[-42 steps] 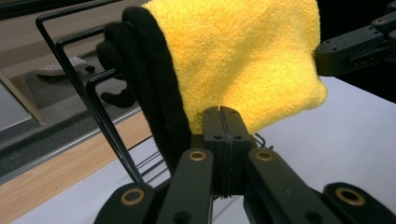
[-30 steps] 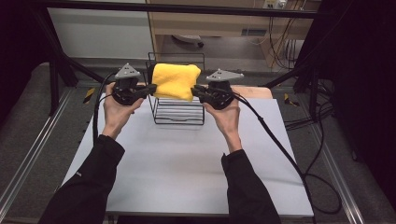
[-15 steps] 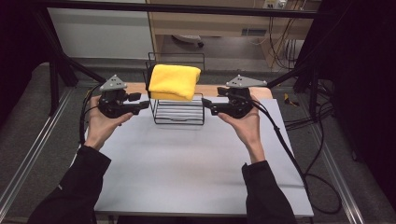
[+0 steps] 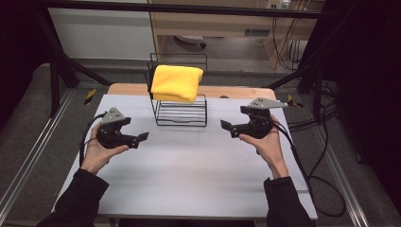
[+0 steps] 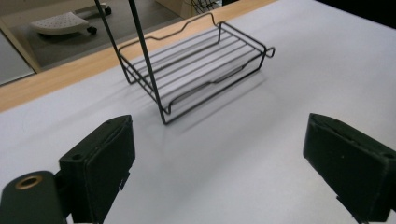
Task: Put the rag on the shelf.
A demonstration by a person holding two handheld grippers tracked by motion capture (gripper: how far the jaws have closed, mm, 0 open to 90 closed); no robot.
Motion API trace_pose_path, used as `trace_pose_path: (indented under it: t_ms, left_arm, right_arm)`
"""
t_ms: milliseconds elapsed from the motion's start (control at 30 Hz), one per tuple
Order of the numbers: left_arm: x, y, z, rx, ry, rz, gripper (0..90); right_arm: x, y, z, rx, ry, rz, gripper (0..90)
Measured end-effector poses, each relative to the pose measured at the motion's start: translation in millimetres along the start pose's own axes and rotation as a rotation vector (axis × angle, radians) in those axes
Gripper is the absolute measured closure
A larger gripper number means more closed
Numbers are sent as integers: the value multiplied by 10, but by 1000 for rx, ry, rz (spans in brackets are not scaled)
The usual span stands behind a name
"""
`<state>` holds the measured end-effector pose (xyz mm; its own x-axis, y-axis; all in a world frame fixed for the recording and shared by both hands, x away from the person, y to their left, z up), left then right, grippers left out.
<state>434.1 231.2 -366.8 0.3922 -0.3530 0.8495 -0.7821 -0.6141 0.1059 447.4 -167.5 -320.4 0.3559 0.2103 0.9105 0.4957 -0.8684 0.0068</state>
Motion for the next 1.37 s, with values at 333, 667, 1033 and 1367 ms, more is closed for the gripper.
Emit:
trace_pose_path:
  t_ms: [333, 667, 1033, 1367]
  left_arm:
    - [-454, 54, 70, -20, -7, -34, 67]
    - [-821, 74, 3, -30, -31, -39, 67]
    - [-1024, 118, -54, -51, -41, -34, 66]
    - [-1100, 112, -71, -47, -51, -31, 66]
  right_arm:
    - [-644, 144, -36, 18, -91, 60, 8]
    - [-1246, 274, -128, 52, -139, 88, 8]
    - [-1558, 376, -287, 64, -162, 41, 8]
    - [-1672, 413, -388, 53, -188, 46, 8]
Point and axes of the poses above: each handheld gripper's, and its own axes: z roughly forward along the jaws, x roughly out of its top, y roughly to its right, the point moved 3 cm from there along z, roughly forward along the jaws, and after that the axes turned 13 degrees about -x, right-handed, at the moved point
